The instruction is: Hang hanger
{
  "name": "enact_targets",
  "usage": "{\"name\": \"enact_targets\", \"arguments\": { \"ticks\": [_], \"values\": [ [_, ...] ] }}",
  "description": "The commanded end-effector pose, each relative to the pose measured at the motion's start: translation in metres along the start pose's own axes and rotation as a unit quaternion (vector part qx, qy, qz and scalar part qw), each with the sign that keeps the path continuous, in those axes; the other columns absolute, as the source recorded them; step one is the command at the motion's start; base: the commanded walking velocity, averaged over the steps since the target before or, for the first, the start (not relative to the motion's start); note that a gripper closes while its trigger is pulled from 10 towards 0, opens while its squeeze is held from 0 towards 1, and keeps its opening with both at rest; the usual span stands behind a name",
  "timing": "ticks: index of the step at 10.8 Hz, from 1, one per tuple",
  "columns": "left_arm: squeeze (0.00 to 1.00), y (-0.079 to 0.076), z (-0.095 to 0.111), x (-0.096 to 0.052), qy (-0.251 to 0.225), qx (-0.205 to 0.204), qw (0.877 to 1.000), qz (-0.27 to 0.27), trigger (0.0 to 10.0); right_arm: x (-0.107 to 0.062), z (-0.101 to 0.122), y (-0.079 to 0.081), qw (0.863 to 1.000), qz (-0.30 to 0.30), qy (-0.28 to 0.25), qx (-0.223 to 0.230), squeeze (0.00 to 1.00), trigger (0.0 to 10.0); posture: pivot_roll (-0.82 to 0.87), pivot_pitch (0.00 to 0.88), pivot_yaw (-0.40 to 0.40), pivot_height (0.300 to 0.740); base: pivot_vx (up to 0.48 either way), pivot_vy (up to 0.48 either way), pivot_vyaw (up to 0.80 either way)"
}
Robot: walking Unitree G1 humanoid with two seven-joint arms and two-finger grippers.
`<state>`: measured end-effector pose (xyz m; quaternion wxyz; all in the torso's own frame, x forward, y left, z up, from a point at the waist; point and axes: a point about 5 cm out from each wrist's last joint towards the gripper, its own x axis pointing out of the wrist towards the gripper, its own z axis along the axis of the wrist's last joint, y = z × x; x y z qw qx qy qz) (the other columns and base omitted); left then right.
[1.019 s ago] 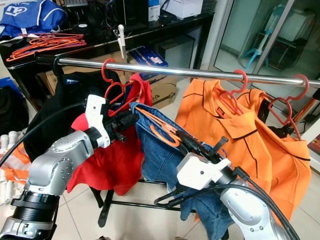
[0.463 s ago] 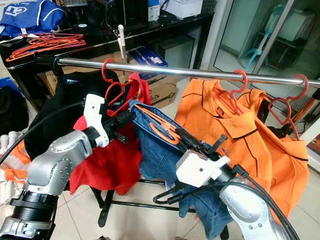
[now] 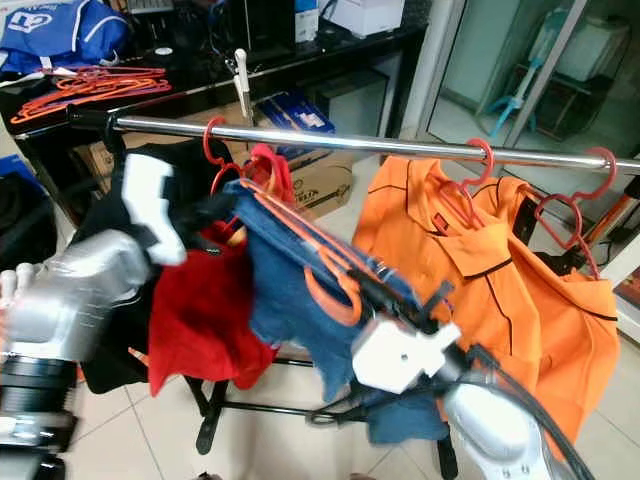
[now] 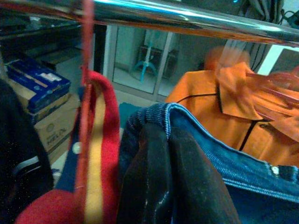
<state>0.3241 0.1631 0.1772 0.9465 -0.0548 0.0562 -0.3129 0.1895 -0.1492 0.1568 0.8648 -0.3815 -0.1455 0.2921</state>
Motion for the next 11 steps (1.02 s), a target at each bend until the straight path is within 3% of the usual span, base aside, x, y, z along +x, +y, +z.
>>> {"name": "enact_targets", "arguments": {
  "ticks": [1, 3, 4, 5, 6, 8, 9, 10, 11],
  "values": [
    [0.00, 0.015, 0.026, -0.006, -0.038, 0.018, 0.999, 0.031, 0.0, -0.005, -0.003, 0.001, 1.000, 0.004, 0.006, 0.001, 0.00, 0.0, -0.09, 0.000, 0.029, 0.740, 0.000, 0.000, 0.00],
    [0.00, 0.028, 0.027, -0.004, -0.041, 0.005, 0.997, 0.064, 0.0, -0.007, -0.003, 0.003, 0.999, -0.007, -0.010, 0.041, 0.00, 0.0, -0.09, 0.000, 0.030, 0.740, 0.000, 0.000, 0.00],
    [0.00, 0.017, 0.014, 0.003, -0.024, -0.011, 0.998, 0.050, 0.0, -0.007, 0.006, -0.013, 0.993, -0.083, -0.034, 0.080, 0.00, 0.0, -0.10, 0.000, 0.041, 0.740, 0.000, 0.000, 0.00],
    [0.00, -0.002, 0.006, 0.006, -0.020, -0.032, 0.999, 0.008, 0.0, -0.005, 0.016, -0.034, 0.976, -0.168, -0.056, 0.128, 0.00, 0.0, -0.10, 0.000, 0.048, 0.740, 0.000, 0.000, 0.00],
    [0.00, -0.031, -0.005, 0.006, -0.012, -0.048, 0.996, -0.073, 0.0, 0.001, 0.026, -0.054, 0.950, -0.235, -0.085, 0.190, 0.00, 0.0, -0.10, 0.000, 0.051, 0.740, 0.000, 0.000, 0.00],
    [0.00, -0.076, -0.019, 0.008, 0.000, -0.071, 0.982, -0.174, 0.0, 0.021, 0.036, -0.070, 0.881, -0.301, -0.145, 0.336, 0.00, 0.0, -0.10, 0.000, 0.042, 0.740, 0.000, 0.000, 0.00],
    [0.00, -0.086, -0.021, 0.010, 0.000, -0.071, 0.980, -0.188, 0.0, 0.029, 0.041, -0.074, 0.852, -0.308, -0.166, 0.388, 0.00, 0.0, -0.10, 0.000, 0.042, 0.740, 0.000, 0.000, 0.00],
    [0.00, -0.093, -0.024, 0.008, 0.004, -0.061, 0.979, -0.194, 0.0, 0.035, 0.047, -0.080, 0.809, -0.319, -0.192, 0.455, 0.00, 0.0, -0.10, 0.000, 0.043, 0.740, 0.000, 0.000, 0.00],
    [0.00, -0.092, -0.020, 0.008, -0.010, -0.063, 0.982, -0.176, 0.0, 0.037, 0.048, -0.076, 0.808, -0.293, -0.187, 0.475, 0.00, 0.0, -0.10, 0.000, 0.042, 0.740, 0.000, 0.000, 0.00]
  ]
}}
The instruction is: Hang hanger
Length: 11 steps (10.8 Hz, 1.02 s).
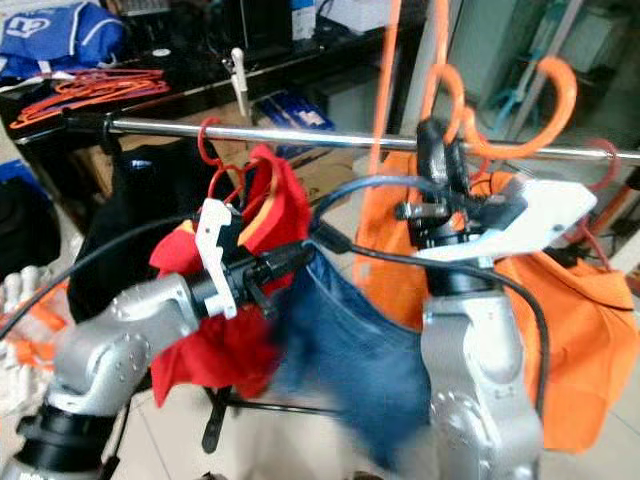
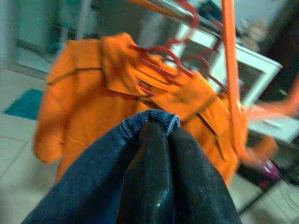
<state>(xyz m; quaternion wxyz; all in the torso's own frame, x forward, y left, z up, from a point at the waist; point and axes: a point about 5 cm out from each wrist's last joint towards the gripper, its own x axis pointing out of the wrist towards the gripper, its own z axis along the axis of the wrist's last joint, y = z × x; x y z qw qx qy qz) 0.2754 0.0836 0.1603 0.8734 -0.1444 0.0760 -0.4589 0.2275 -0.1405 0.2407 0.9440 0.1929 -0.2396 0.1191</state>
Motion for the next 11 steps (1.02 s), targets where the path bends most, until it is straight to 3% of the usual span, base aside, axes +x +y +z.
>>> {"name": "enact_targets", "arguments": {
  "ticks": [1, 2, 3, 4, 5, 6, 7, 9, 11],
  "values": [
    [0.00, 0.003, 0.016, -0.005, -0.031, 0.017, 0.999, 0.017, 0.0, -0.003, 0.005, -0.001, 1.000, -0.006, -0.001, 0.012, 0.00, 0.0, -0.10, 0.000, 0.038, 0.740, 0.000, 0.000, 0.00],
    [0.00, 0.004, 0.012, -0.013, -0.023, 0.012, 0.999, 0.026, 0.0, -0.002, 0.009, -0.011, 0.999, -0.040, -0.003, 0.012, 0.00, 0.0, -0.10, 0.000, 0.037, 0.740, 0.000, 0.000, 0.00],
    [0.00, 0.009, -0.004, -0.026, 0.000, 0.015, 0.998, 0.063, 0.0, 0.002, 0.015, -0.023, 0.996, -0.061, 0.007, -0.072, 0.00, 0.0, -0.11, 0.000, 0.035, 0.740, 0.000, 0.000, 0.00],
    [0.00, 0.018, -0.018, -0.036, 0.018, 0.020, 0.991, 0.130, 0.0, 0.005, 0.012, -0.029, 0.990, -0.064, 0.037, -0.124, 0.00, 10.0, -0.13, 0.000, 0.030, 0.740, 0.000, 0.000, 0.00],
    [0.00, 0.020, -0.031, -0.045, 0.037, 0.061, 0.978, 0.197, 2.7, 0.008, -0.001, -0.027, 0.985, -0.050, 0.083, -0.140, 0.00, 10.0, -0.13, 0.000, 0.007, 0.740, 0.000, 0.000, 0.00],
    [0.00, 0.016, -0.029, -0.045, 0.044, 0.122, 0.968, 0.217, 10.0, 0.000, -0.016, -0.021, 0.982, -0.038, 0.129, -0.130, 0.00, 10.0, -0.12, 0.000, -0.012, 0.740, 0.000, 0.000, 0.00],
    [0.00, 0.013, -0.023, -0.047, 0.040, 0.189, 0.957, 0.218, 10.0, -0.005, -0.020, -0.019, 0.982, -0.040, 0.142, -0.114, 0.00, 10.0, -0.12, 0.000, -0.012, 0.740, 0.000, 0.000, 0.00],
    [0.00, 0.012, -0.008, -0.046, 0.009, 0.194, 0.955, 0.224, 10.0, -0.010, -0.023, -0.026, 0.979, -0.082, 0.154, -0.101, 0.00, 10.0, -0.13, 0.000, 0.008, 0.740, 0.000, 0.000, 0.00],
    [0.00, 0.014, -0.003, -0.045, 0.008, 0.207, 0.952, 0.224, 10.0, -0.009, -0.018, -0.026, 0.980, -0.081, 0.148, -0.105, 0.00, 10.0, -0.13, 0.000, 0.022, 0.740, 0.000, 0.000, 0.00]
  ]
}}
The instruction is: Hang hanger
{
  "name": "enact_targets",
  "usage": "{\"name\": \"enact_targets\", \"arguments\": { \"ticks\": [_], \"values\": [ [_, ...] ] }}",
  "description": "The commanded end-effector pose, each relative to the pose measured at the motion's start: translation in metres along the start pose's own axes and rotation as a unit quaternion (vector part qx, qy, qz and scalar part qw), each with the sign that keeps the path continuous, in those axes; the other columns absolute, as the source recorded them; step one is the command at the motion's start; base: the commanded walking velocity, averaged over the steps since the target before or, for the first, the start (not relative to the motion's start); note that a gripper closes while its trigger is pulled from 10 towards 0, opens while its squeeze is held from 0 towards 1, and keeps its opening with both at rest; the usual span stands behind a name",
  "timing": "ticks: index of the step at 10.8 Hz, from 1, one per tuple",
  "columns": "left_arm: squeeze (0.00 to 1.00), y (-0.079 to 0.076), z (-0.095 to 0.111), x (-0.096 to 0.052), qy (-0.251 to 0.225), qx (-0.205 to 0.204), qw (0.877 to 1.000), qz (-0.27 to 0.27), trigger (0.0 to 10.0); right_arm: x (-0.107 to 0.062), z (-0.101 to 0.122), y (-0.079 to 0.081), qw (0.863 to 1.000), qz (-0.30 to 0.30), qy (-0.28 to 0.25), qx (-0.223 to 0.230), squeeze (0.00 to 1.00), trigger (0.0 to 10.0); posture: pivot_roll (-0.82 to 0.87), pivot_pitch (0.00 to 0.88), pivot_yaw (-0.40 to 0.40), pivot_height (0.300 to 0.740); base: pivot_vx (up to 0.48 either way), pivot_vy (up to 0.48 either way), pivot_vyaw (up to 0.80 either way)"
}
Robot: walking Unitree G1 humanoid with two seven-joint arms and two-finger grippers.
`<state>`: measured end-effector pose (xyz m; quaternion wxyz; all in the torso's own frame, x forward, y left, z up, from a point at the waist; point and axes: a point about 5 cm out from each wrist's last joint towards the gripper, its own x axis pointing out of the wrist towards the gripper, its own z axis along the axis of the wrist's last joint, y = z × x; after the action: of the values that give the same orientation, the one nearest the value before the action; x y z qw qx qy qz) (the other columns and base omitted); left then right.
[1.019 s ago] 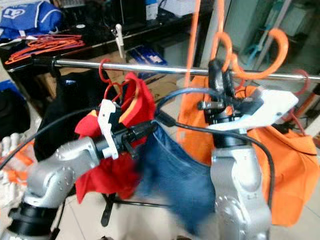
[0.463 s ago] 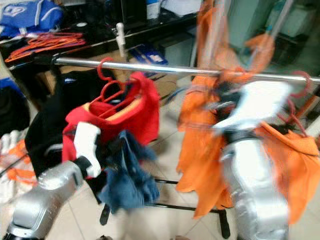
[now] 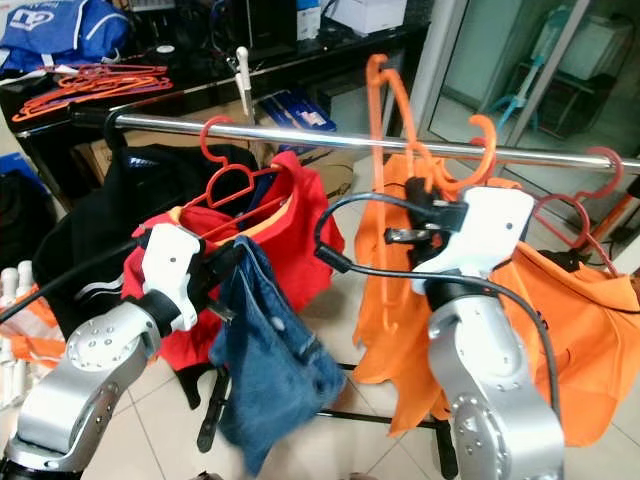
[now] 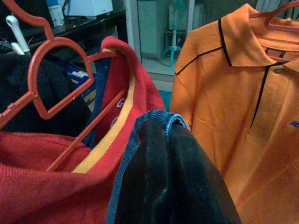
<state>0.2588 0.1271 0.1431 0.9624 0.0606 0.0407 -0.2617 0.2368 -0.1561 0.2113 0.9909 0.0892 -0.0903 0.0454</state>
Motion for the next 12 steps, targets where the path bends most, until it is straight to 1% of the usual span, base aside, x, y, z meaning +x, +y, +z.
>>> {"name": "enact_targets", "arguments": {
  "ticks": [1, 2, 3, 4, 6, 7, 8, 9, 11, 12],
  "values": [
    [0.00, 0.004, 0.012, -0.002, -0.028, 0.021, 0.999, 0.008, 10.0, -0.003, 0.000, -0.005, 1.000, -0.013, 0.008, -0.009, 0.00, 10.0, -0.13, 0.000, 0.024, 0.740, 0.000, 0.000, 0.00],
    [0.00, 0.008, 0.011, -0.006, -0.023, 0.025, 0.999, 0.013, 10.0, -0.004, -0.003, -0.010, 0.999, -0.028, 0.020, -0.016, 0.00, 10.0, -0.13, 0.000, 0.022, 0.740, 0.000, 0.000, 0.00],
    [0.00, 0.011, 0.011, -0.008, -0.022, 0.022, 0.999, 0.021, 10.0, -0.004, -0.005, -0.012, 0.999, -0.027, 0.032, -0.024, 0.00, 10.0, -0.13, 0.000, 0.019, 0.740, 0.000, 0.000, 0.00],
    [0.00, 0.013, 0.011, -0.008, -0.022, 0.022, 0.999, 0.026, 10.0, -0.004, -0.008, -0.011, 0.998, -0.022, 0.043, -0.036, 0.00, 10.0, -0.13, 0.000, 0.018, 0.740, 0.000, 0.000, 0.00],
    [0.00, 0.015, 0.014, -0.007, -0.027, 0.032, 0.999, 0.029, 10.0, -0.004, -0.014, -0.006, 0.996, -0.014, 0.061, -0.057, 0.00, 10.0, -0.13, 0.000, 0.019, 0.740, -0.292, 0.000, 0.00],
    [0.00, 0.015, 0.015, -0.007, -0.029, 0.037, 0.999, 0.026, 10.0, -0.006, -0.016, -0.007, 0.995, -0.014, 0.067, -0.069, 0.00, 10.0, -0.13, 0.000, 0.020, 0.740, -0.292, 0.000, 0.00],
    [0.00, 0.014, 0.016, -0.006, -0.033, 0.034, 0.999, 0.026, 10.0, -0.007, -0.016, -0.008, 0.995, -0.014, 0.066, -0.074, 0.00, 10.0, -0.13, 0.000, 0.022, 0.740, -0.292, 0.000, 0.00],
    [0.00, 0.014, 0.017, -0.005, -0.035, 0.033, 0.999, 0.025, 10.0, -0.008, -0.014, -0.010, 0.994, -0.017, 0.055, -0.091, 0.00, 10.0, -0.13, 0.000, 0.020, 0.740, -0.292, 0.000, 0.00],
    [0.00, 0.017, 0.017, -0.004, -0.035, 0.034, 0.998, 0.036, 10.0, -0.007, -0.008, -0.009, 0.996, -0.011, 0.027, -0.080, 0.00, 10.0, -0.13, 0.000, 0.017, 0.740, -0.266, 0.000, 0.00],
    [0.00, 0.019, 0.017, -0.005, -0.038, 0.027, 0.998, 0.046, 10.0, -0.008, -0.013, -0.007, 0.995, 0.001, 0.041, -0.092, 0.00, 10.0, -0.13, 0.000, 0.015, 0.740, 0.000, 0.000, 0.00]
  ]
}}
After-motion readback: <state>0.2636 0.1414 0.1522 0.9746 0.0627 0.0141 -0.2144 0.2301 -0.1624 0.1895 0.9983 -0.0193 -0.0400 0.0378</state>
